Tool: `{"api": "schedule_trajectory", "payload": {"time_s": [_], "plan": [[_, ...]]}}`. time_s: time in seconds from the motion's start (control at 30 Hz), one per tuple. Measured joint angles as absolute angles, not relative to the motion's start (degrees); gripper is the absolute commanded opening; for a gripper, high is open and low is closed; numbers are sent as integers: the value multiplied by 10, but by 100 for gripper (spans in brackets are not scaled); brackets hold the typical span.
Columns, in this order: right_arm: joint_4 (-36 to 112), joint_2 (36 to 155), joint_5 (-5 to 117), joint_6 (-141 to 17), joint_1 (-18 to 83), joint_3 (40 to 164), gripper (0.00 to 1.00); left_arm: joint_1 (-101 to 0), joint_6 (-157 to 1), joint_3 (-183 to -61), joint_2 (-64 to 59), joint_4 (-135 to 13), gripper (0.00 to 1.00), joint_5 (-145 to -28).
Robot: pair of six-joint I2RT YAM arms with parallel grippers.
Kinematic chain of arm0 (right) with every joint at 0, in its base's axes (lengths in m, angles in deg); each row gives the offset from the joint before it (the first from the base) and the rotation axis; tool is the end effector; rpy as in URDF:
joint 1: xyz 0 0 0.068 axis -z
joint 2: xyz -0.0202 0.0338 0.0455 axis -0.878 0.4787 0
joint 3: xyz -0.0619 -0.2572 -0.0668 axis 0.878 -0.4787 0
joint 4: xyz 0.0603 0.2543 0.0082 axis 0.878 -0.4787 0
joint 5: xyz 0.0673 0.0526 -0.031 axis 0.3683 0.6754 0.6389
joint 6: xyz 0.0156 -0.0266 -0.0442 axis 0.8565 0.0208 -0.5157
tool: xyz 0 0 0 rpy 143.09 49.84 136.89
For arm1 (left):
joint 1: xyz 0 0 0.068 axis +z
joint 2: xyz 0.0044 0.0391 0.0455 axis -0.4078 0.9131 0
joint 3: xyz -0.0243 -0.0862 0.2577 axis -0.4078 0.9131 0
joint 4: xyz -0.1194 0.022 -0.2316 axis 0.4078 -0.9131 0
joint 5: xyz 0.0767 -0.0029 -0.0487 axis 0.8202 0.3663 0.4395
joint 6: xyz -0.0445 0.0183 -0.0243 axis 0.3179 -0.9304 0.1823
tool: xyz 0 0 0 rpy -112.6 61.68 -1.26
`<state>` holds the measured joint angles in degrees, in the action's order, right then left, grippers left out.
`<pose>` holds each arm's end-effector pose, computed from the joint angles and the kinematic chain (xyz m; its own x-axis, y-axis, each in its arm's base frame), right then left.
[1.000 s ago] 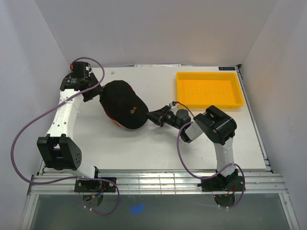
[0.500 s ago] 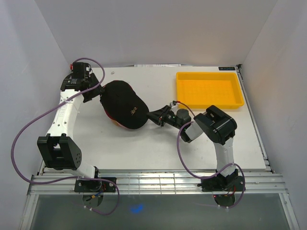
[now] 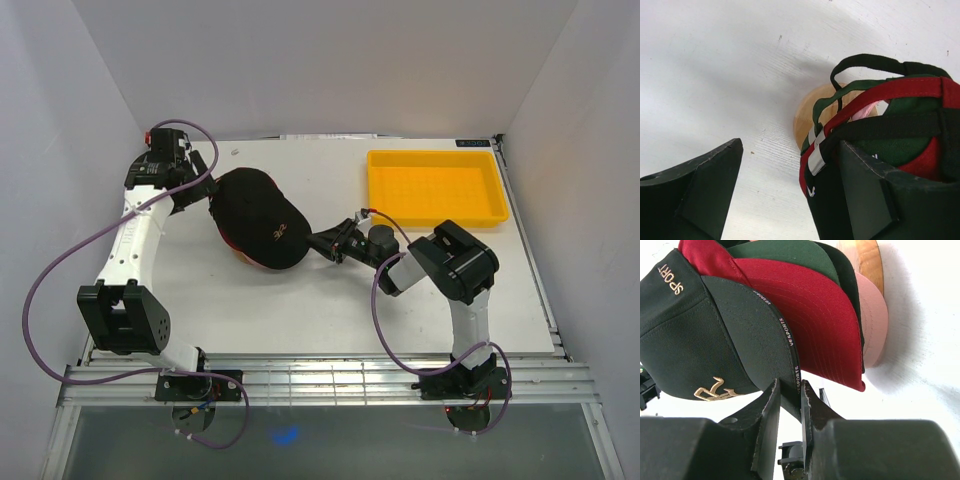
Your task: Stack the hats
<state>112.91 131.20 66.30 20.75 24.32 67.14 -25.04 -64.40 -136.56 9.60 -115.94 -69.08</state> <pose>0.2831 0.2281 0.1239 -0.8239 0.5667 -0.0024 0.0115 0.0210 0.9997 0.3175 0.0002 0.3494 -0.6856 -0.4134 -0.5993 -0.4154 0.8981 -0.1444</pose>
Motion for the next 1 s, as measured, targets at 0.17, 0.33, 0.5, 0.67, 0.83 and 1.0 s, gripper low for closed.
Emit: {"api": "schedule_trajectory", "payload": {"time_s": [0.17,0.33,0.5,0.67,0.83,1.0], "plan": [[1118,1307,664,206,244,671,8,-250,-644,-1377,96,-1167,89,-691],[1110,1303,667,200,246,672,8,-250,-643,-1391,96,-1167,91,-697],[1103,1301,667,194,247,673,8,-250,-639,-1405,96,-1164,93,-697],[1099,1300,667,194,247,674,8,-250,-639,-1417,96,-1163,93,-698],[1066,1292,669,186,248,683,8,-250,-635,-1438,94,-1162,93,-700],[1017,1283,672,165,251,700,8,-250,-634,-1450,91,-1158,93,-707]]}}
